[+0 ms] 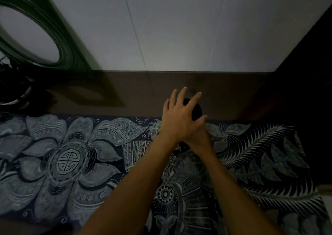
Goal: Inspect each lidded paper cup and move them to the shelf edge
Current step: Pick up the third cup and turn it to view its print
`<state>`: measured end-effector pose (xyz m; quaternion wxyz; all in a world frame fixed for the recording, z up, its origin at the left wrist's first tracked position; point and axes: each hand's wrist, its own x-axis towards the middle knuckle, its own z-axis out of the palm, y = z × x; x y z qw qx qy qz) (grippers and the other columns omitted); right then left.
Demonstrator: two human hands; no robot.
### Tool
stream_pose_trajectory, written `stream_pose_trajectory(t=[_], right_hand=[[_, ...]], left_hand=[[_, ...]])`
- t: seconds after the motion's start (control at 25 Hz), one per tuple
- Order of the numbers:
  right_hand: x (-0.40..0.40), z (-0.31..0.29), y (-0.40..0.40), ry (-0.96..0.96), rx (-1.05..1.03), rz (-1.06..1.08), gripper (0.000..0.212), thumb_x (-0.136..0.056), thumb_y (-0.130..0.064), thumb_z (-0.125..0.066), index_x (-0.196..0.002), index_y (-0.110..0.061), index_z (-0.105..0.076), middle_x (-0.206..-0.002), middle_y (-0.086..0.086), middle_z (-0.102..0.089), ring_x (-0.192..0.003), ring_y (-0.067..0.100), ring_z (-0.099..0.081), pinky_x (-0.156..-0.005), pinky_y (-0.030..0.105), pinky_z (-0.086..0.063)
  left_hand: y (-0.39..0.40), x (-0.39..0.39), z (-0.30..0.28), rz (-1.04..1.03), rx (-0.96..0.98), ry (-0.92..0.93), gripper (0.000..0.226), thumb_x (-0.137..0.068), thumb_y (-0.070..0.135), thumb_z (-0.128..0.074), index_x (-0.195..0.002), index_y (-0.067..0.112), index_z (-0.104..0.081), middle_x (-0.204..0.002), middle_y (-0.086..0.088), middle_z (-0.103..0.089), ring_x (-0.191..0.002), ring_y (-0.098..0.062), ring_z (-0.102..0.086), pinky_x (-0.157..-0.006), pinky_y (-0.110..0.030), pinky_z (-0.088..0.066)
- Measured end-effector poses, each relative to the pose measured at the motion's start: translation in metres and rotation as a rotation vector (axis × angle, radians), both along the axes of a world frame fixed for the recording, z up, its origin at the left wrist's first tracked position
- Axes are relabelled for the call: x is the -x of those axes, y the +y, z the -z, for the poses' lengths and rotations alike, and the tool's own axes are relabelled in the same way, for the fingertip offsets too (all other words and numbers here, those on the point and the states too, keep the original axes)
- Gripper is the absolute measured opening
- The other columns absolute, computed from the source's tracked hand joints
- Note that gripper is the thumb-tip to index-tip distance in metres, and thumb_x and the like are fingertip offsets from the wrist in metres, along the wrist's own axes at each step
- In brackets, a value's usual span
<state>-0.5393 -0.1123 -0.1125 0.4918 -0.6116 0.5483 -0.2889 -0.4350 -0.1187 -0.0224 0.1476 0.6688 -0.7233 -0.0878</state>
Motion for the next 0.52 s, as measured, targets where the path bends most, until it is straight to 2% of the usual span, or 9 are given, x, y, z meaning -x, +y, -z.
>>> stream_pose_trajectory(t=[0.08,0.16,0.2,0.24,0.28,0.32,0.36,0.44,0.52], right_hand=[[-0.011,0.009,-0.010,0.169,0.107,-0.006,0.070,-0.090,-0.031,-0.070,-0.148,-0.009,-0.036,-0.141,0.013,-0.054,-0.124,0.028,-0.056,-0.100,0.043,-0.051],[-0.015,0.014,-0.018,0.306,0.169,0.010,0.053,-0.096,-0.019,-0.064,-0.142,-0.003,-0.043,-0.133,0.020,-0.058,-0.117,0.036,-0.059,-0.095,0.045,-0.052],[-0.014,0.013,-0.019,0.355,0.174,-0.013,0.048,-0.096,-0.017,-0.064,-0.139,-0.003,-0.046,-0.131,0.020,-0.060,-0.116,0.033,-0.061,-0.093,0.041,-0.052],[-0.010,0.010,-0.019,0.384,0.174,-0.064,0.044,-0.095,-0.017,-0.065,-0.136,-0.009,-0.049,-0.129,0.017,-0.062,-0.114,0.022,-0.063,-0.090,0.031,-0.052],[-0.003,0.003,-0.016,0.360,0.166,-0.123,0.043,-0.093,-0.018,-0.069,-0.132,-0.020,-0.051,-0.128,0.010,-0.063,-0.111,0.005,-0.063,-0.086,0.019,-0.052],[0.005,-0.008,-0.012,0.257,0.137,-0.158,0.048,-0.087,-0.019,-0.076,-0.126,-0.033,-0.051,-0.126,0.001,-0.064,-0.105,-0.008,-0.062,-0.080,0.011,-0.051],[0.015,-0.022,-0.003,0.120,0.079,-0.152,0.059,-0.080,-0.020,-0.083,-0.124,-0.043,-0.051,-0.126,-0.006,-0.064,-0.104,-0.011,-0.063,-0.079,0.012,-0.054],[0.037,-0.054,0.020,-0.031,0.051,-0.134,0.075,-0.070,-0.027,-0.089,-0.130,-0.047,-0.049,-0.129,-0.013,-0.062,-0.111,0.000,-0.065,-0.084,0.025,-0.059],[0.055,-0.081,0.045,-0.030,0.117,-0.129,0.081,-0.065,-0.041,-0.088,-0.133,-0.049,-0.047,-0.127,-0.018,-0.060,-0.110,0.004,-0.065,-0.082,0.027,-0.060]], left_hand=[[-0.001,0.000,0.010,-0.010,-0.042,-0.012,0.074,-0.089,0.064,-0.057,-0.153,0.036,-0.032,-0.164,-0.012,-0.028,-0.150,-0.042,-0.020,-0.110,-0.064,-0.036],[0.001,0.002,0.013,-0.040,-0.032,0.017,0.070,-0.089,0.060,-0.061,-0.149,0.034,-0.038,-0.157,-0.013,-0.036,-0.141,-0.041,-0.032,-0.097,-0.062,-0.051],[0.003,0.002,0.012,-0.061,-0.021,0.043,0.067,-0.089,0.058,-0.061,-0.148,0.033,-0.040,-0.154,-0.014,-0.039,-0.137,-0.041,-0.035,-0.092,-0.060,-0.055],[0.006,0.001,0.011,-0.089,-0.019,0.076,0.065,-0.090,0.057,-0.061,-0.147,0.033,-0.041,-0.151,-0.014,-0.040,-0.133,-0.041,-0.038,-0.090,-0.058,-0.057],[0.011,0.000,0.008,-0.124,-0.024,0.124,0.063,-0.091,0.056,-0.060,-0.147,0.034,-0.041,-0.148,-0.015,-0.042,-0.130,-0.040,-0.041,-0.088,-0.056,-0.057],[0.016,-0.001,0.003,-0.161,-0.031,0.191,0.062,-0.092,0.056,-0.059,-0.148,0.037,-0.039,-0.146,-0.015,-0.043,-0.126,-0.039,-0.044,-0.088,-0.054,-0.056],[0.023,-0.002,-0.005,-0.197,-0.044,0.269,0.060,-0.093,0.056,-0.057,-0.148,0.040,-0.037,-0.143,-0.014,-0.043,-0.124,-0.037,-0.046,-0.089,-0.052,-0.055],[0.041,-0.001,-0.025,-0.256,-0.090,0.445,0.058,-0.092,0.061,-0.052,-0.146,0.046,-0.037,-0.136,-0.013,-0.045,-0.117,-0.033,-0.053,-0.091,-0.051,-0.056],[0.065,0.000,-0.050,-0.289,-0.121,0.634,0.059,-0.085,0.070,-0.044,-0.139,0.046,-0.044,-0.128,-0.009,-0.049,-0.107,-0.027,-0.059,-0.089,-0.050,-0.058]])
